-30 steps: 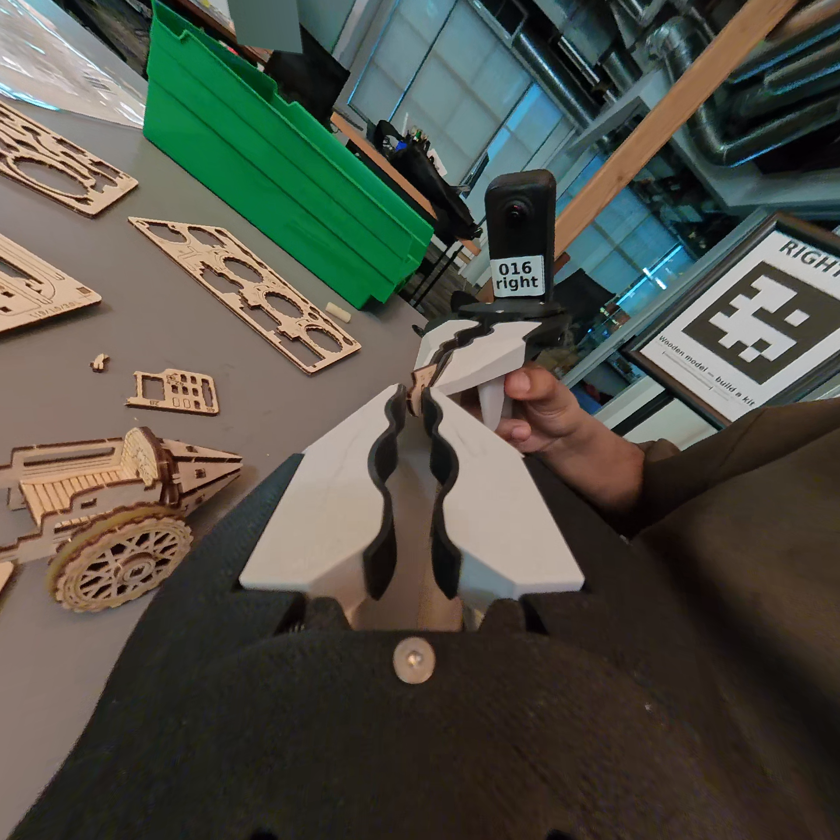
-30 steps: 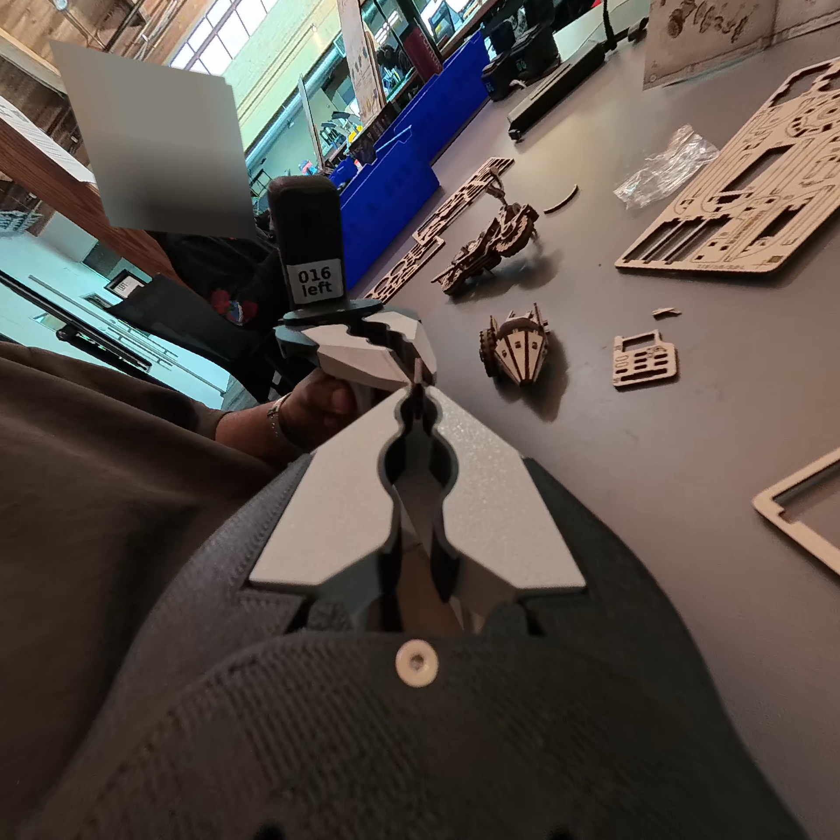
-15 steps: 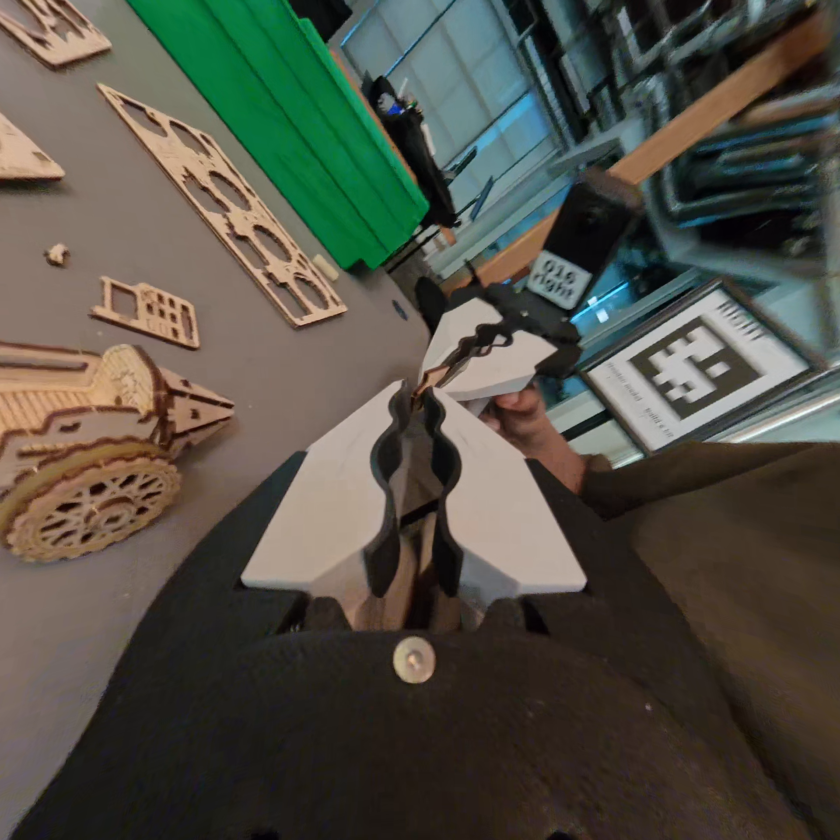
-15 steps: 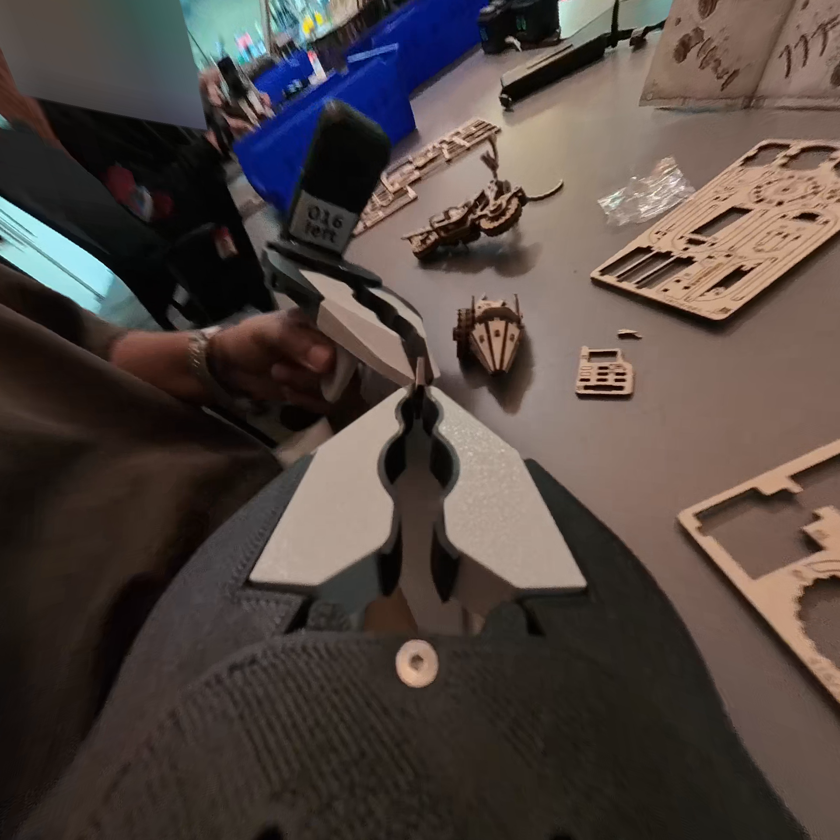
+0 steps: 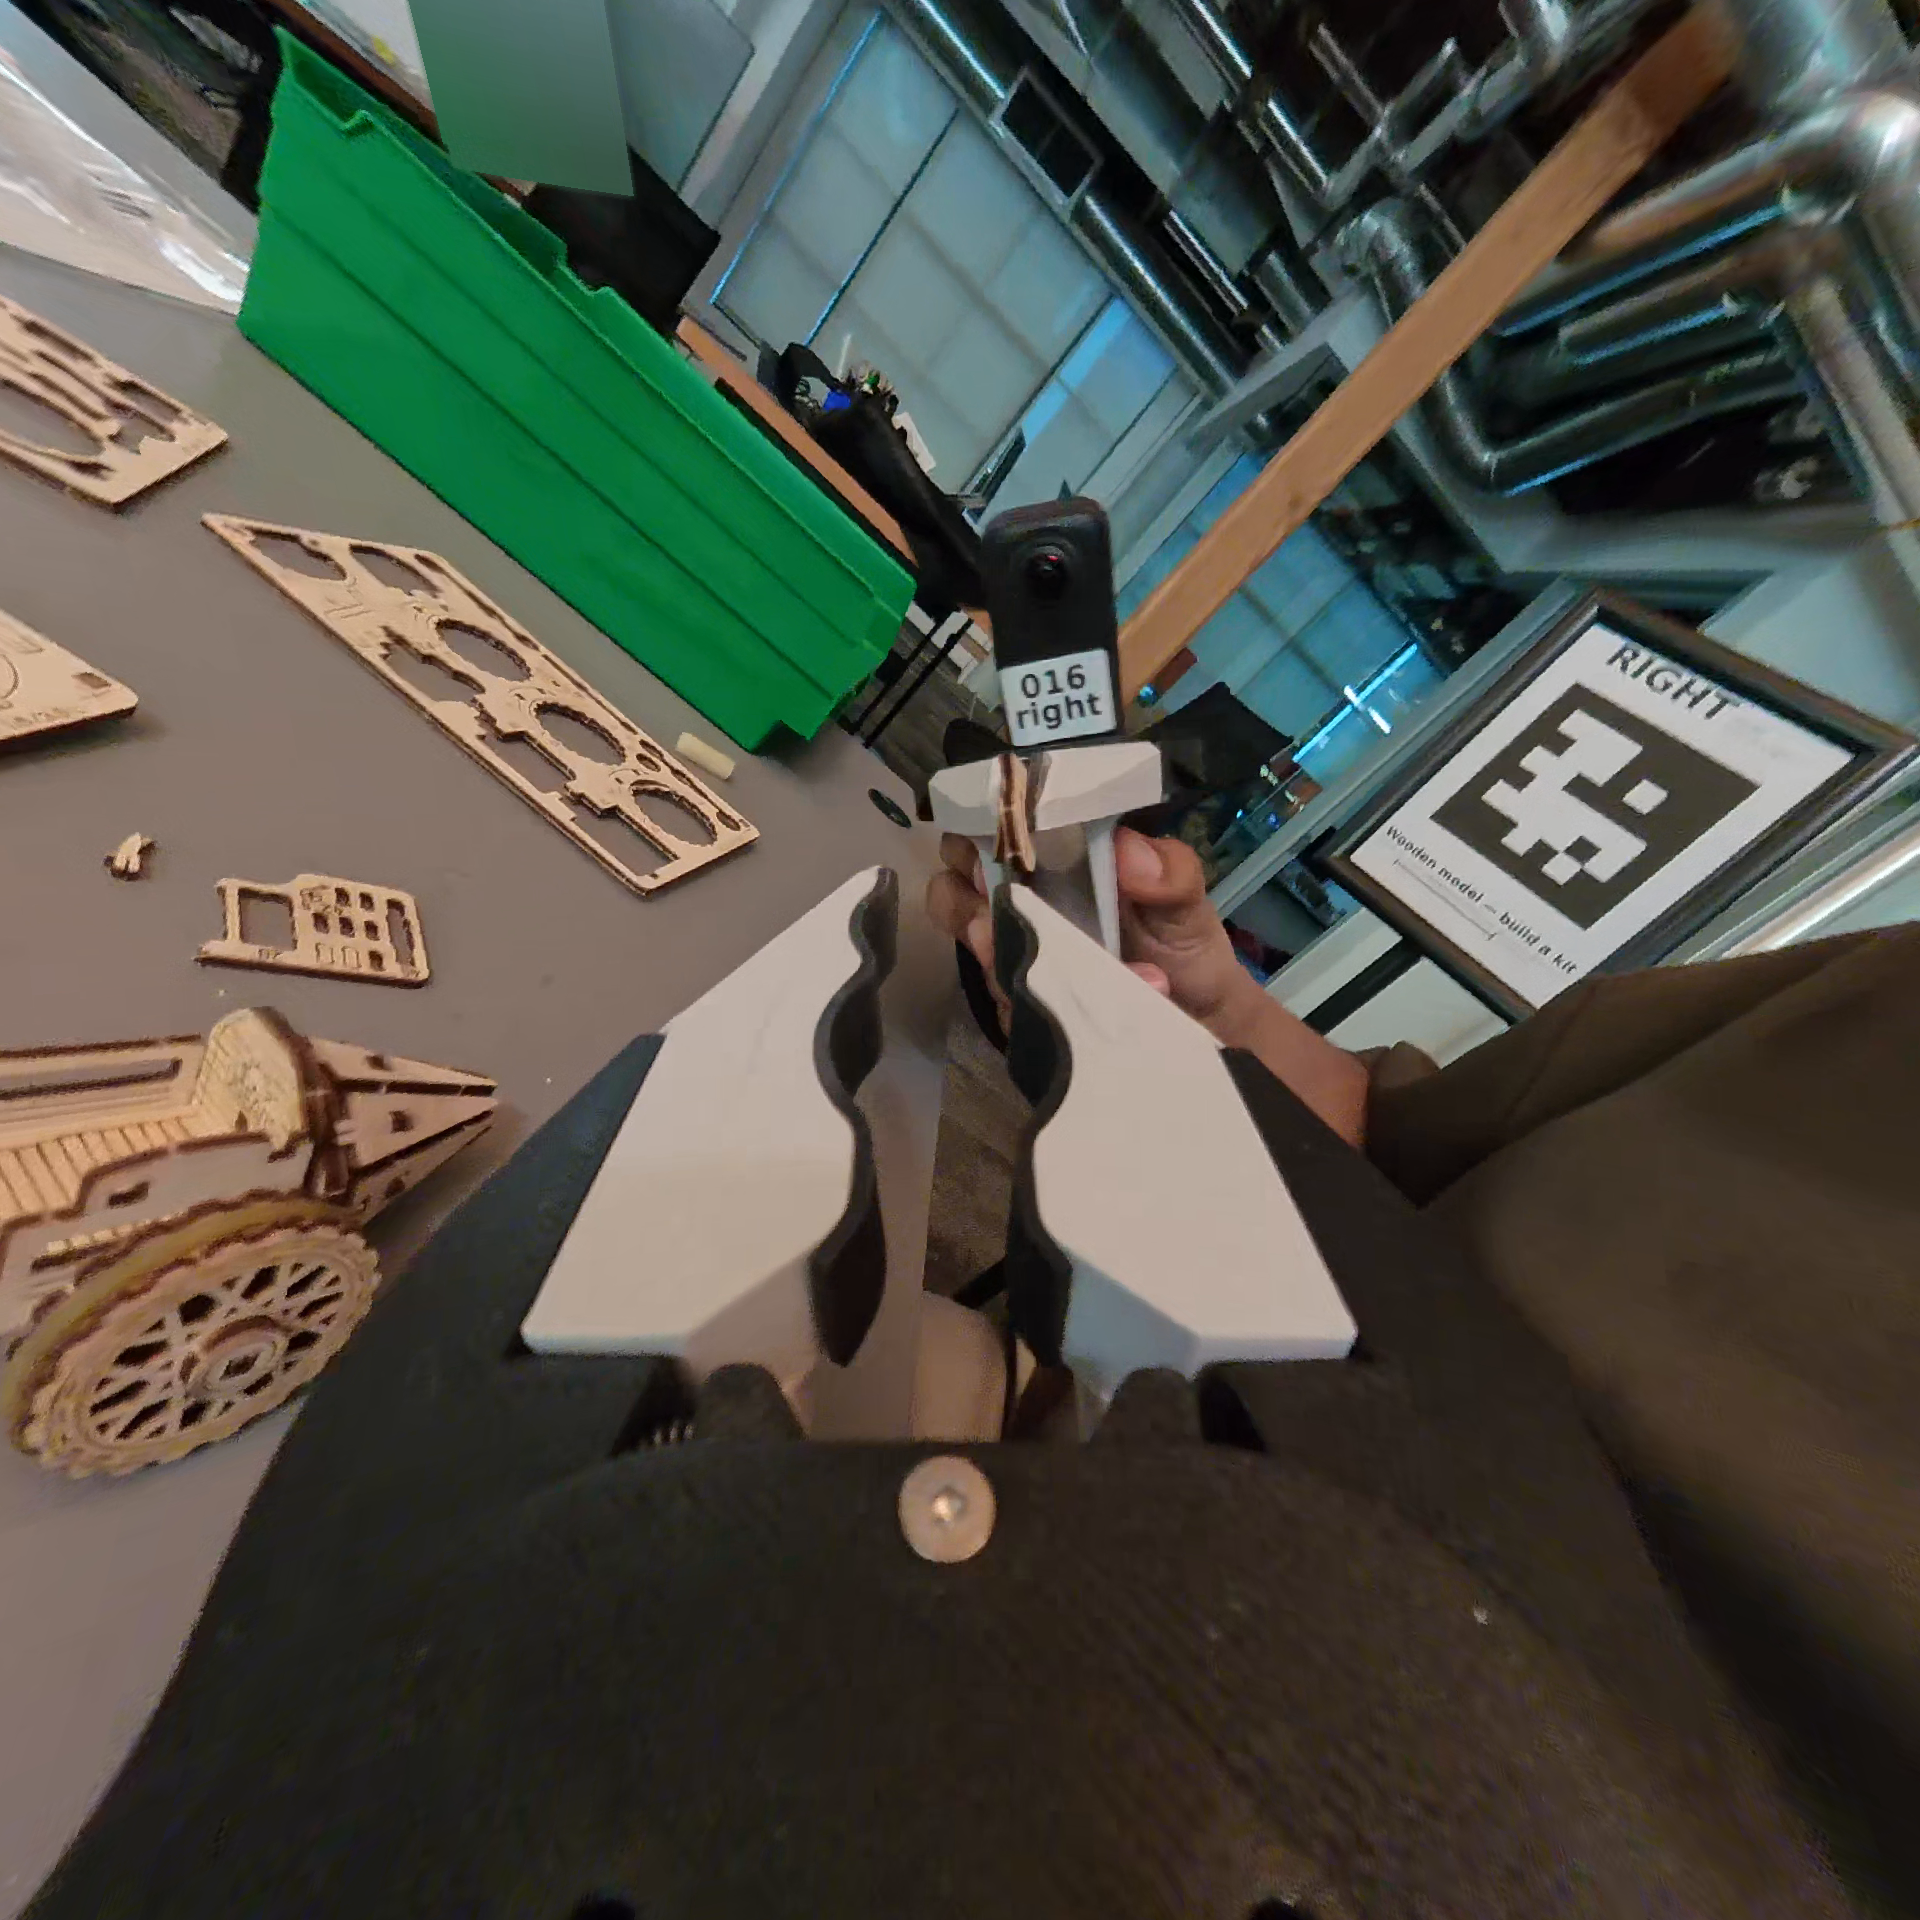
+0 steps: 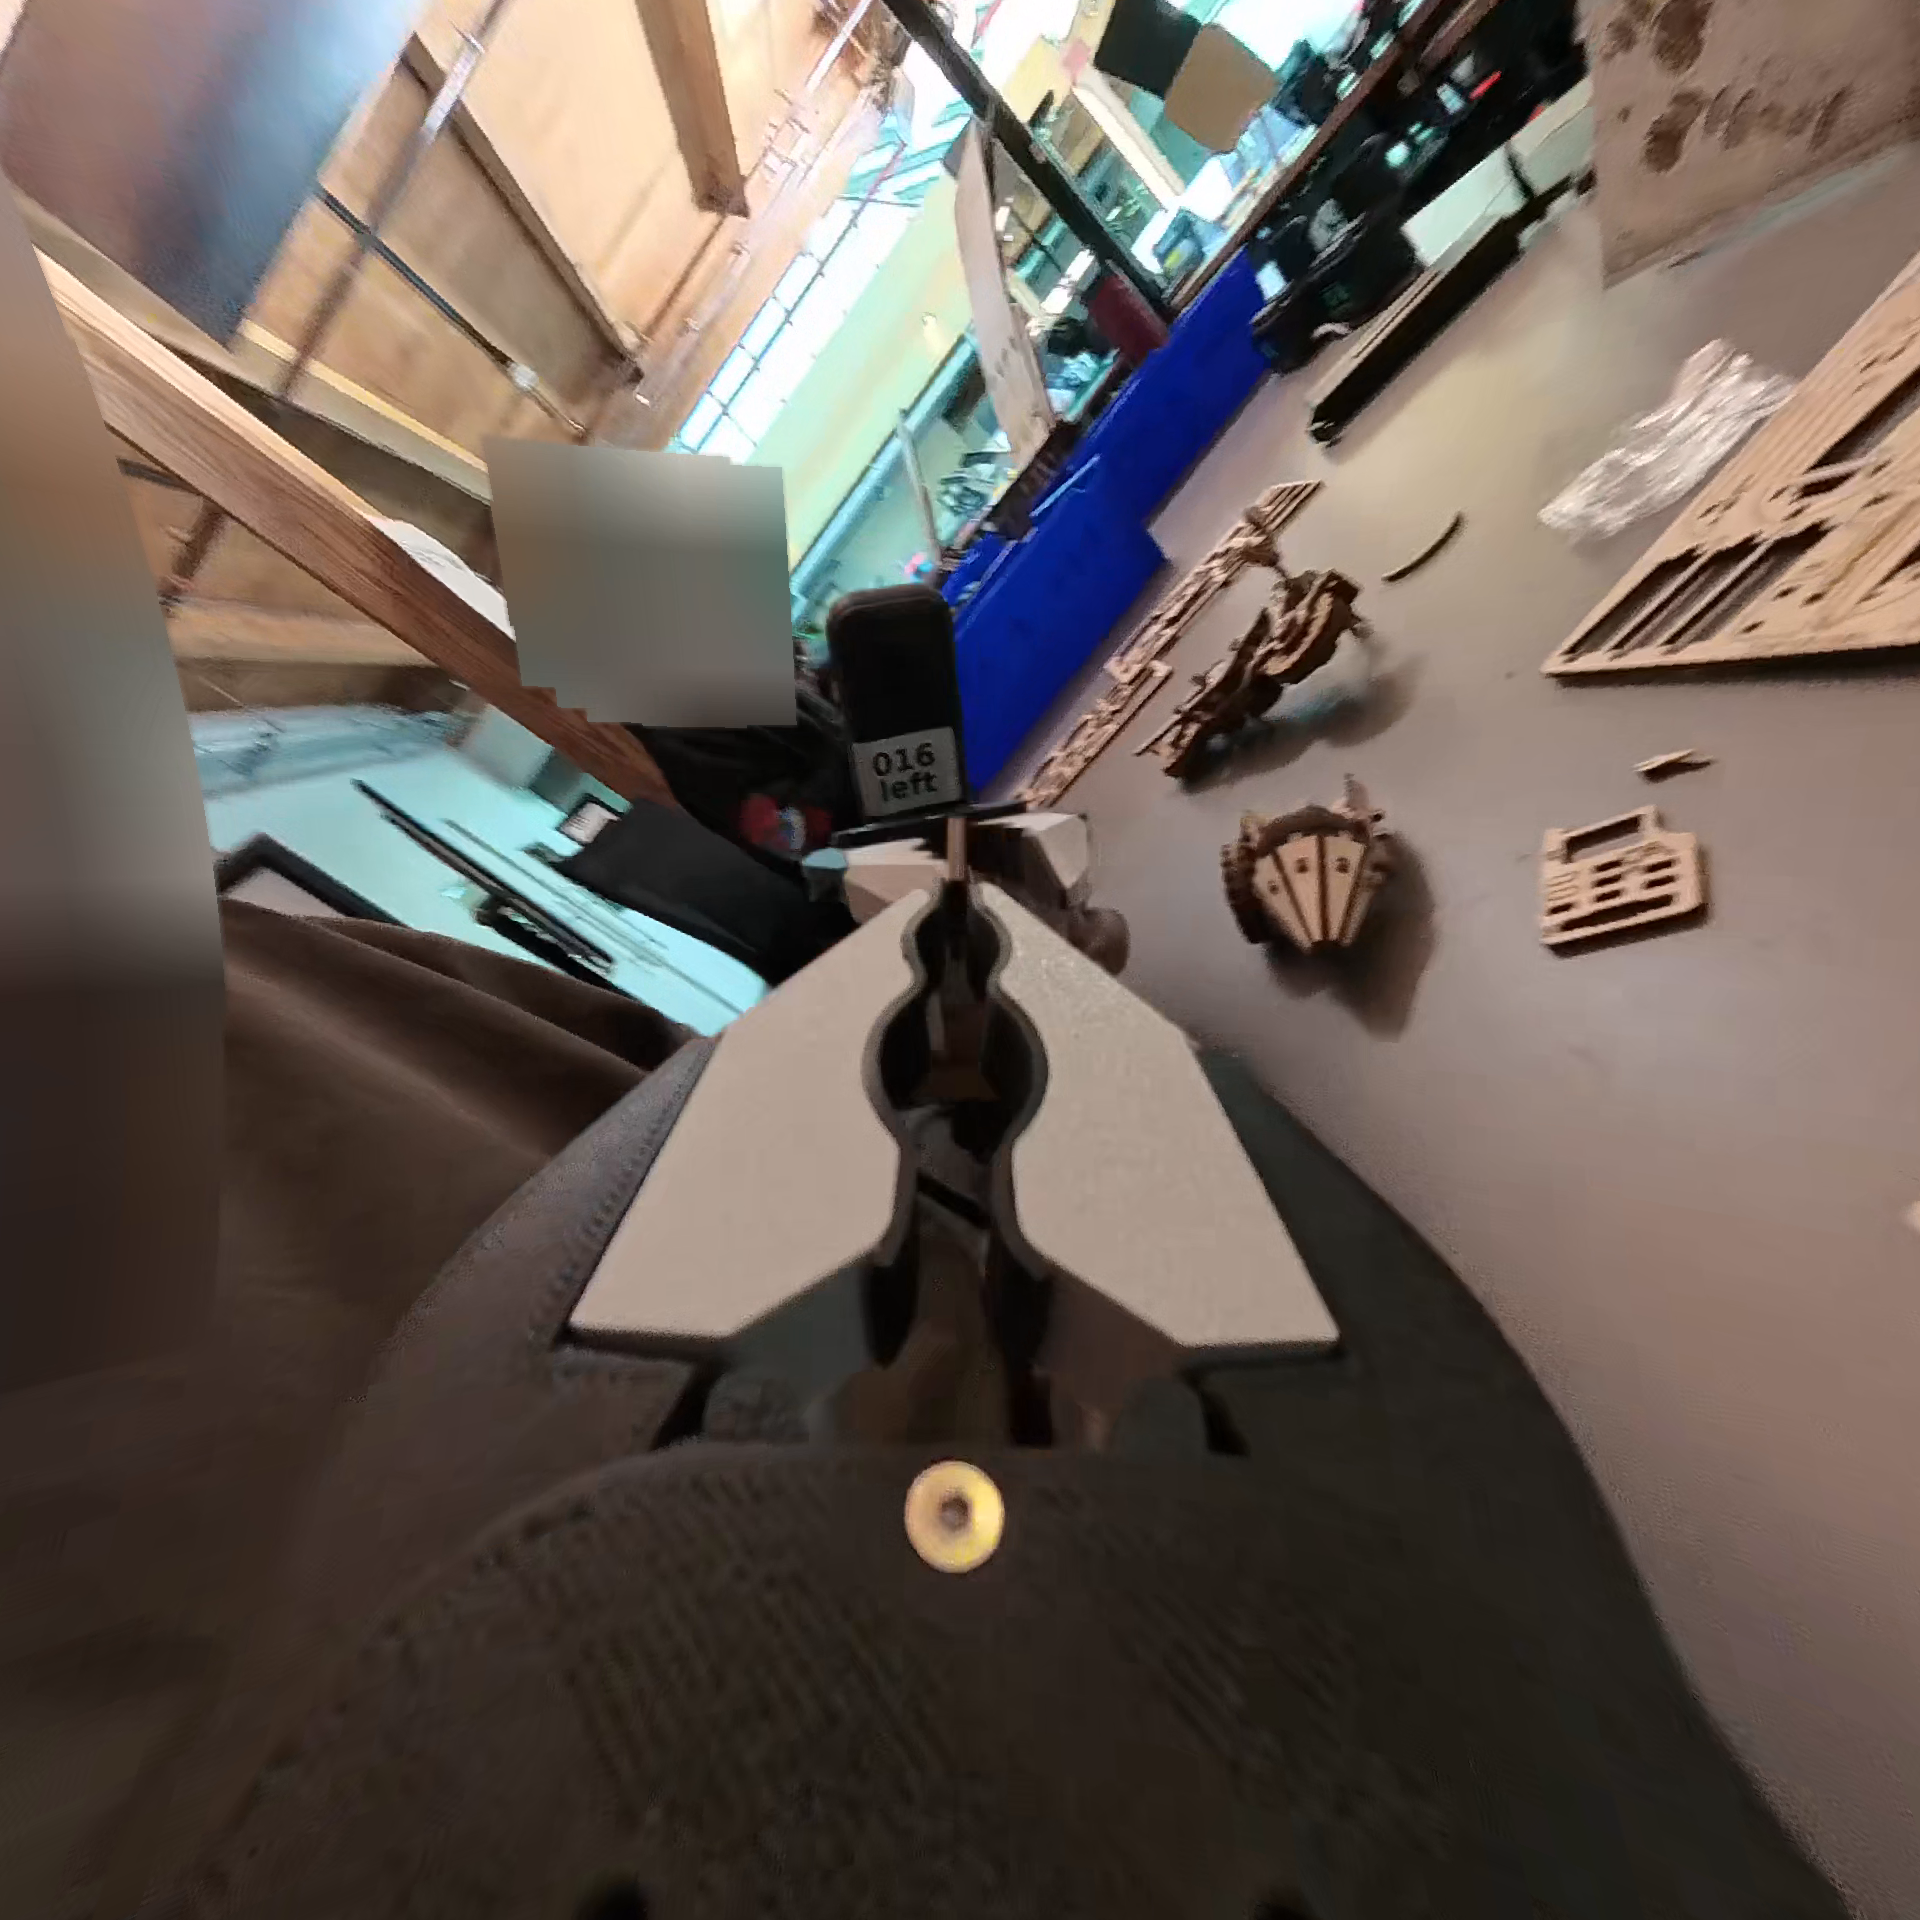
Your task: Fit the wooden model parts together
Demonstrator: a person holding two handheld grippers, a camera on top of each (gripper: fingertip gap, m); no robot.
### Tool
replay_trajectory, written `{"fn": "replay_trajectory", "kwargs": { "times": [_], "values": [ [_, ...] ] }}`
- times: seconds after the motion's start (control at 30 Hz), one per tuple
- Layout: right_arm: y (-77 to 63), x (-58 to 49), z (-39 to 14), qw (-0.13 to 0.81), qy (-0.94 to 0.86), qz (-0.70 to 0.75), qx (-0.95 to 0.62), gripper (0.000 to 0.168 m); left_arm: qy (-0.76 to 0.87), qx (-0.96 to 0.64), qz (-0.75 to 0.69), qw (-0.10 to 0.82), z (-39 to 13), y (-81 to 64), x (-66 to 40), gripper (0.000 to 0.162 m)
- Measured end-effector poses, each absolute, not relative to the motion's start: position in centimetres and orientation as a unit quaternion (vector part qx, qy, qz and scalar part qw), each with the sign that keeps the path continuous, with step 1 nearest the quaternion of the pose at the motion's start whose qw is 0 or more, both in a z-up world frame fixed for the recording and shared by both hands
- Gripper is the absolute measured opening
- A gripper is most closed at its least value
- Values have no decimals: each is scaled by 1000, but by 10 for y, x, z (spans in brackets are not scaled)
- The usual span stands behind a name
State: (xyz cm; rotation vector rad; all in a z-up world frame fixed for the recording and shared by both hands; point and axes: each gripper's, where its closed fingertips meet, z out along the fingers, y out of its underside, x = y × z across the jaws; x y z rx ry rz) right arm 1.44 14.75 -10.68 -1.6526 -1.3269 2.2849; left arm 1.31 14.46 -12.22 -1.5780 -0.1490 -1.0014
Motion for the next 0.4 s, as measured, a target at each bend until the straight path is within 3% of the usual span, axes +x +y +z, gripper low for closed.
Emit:
{"fn": "replay_trajectory", "kwargs": {
  "times": [0.4],
  "values": [
    [134, 22, -101, -120, -377, 770, -501, 0, 22, -671, -416, 613, -109, 135, 31, 12]
  ]
}}
